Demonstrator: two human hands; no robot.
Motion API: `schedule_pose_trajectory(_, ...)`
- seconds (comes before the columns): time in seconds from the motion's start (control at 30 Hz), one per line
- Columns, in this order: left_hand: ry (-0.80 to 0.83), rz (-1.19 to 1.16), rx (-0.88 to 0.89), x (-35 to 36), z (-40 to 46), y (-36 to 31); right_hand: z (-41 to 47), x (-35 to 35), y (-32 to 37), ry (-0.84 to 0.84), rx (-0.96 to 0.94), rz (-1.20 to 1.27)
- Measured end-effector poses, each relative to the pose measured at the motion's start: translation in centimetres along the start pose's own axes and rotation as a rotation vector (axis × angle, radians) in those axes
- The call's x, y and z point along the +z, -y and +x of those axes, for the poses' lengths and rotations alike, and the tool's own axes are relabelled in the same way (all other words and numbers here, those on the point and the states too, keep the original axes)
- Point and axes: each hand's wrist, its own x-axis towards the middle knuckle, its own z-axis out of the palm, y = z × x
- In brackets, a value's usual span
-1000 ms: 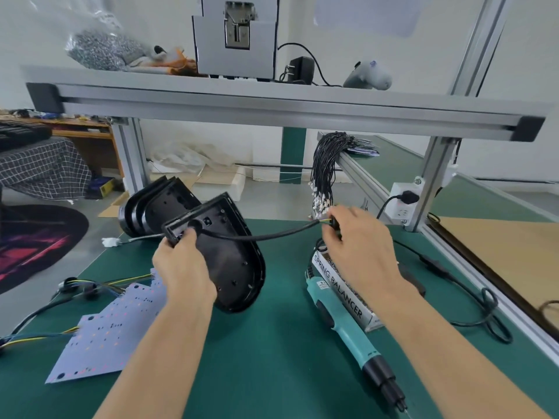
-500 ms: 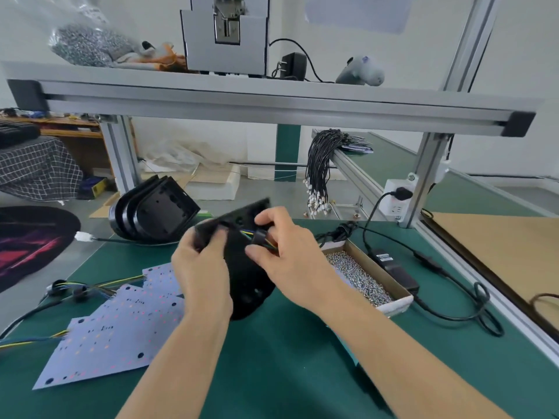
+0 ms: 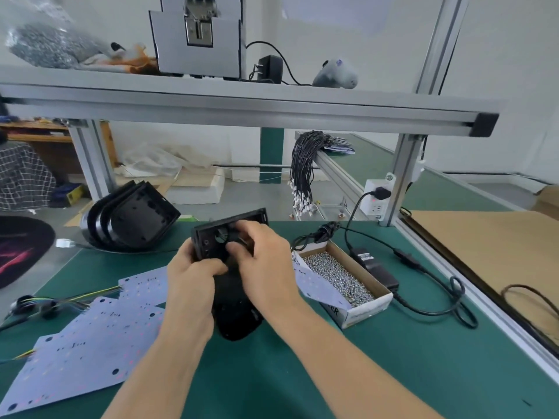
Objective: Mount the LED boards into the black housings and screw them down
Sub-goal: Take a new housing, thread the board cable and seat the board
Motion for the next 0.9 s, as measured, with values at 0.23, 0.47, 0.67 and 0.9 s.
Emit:
schedule_pose_trajectory(0.23,-0.029,-0.035,-0.053,-0.3,0.0,0.4,0.3,0.2,-0.5,-0.026,0.116,0.081)
schedule_pose_trajectory(0.47,-0.041,-0.012,-0.104,-1.0,0.5,0.9,-0.2,0.7,-0.8,0.104,-0.003,-0.037)
schedule_pose_trajectory(0.67,-0.058,0.017,-0.035,-0.8,0.1,1.5,0.7,1.3,-0.4,0.063,0.019,-0.265)
schedule_pose_trajectory(0.9,-0.097,0.021,0.019,-0.1,0.0,1.7,1.2,2.9,0.2,-0.056,0.210,-0.207)
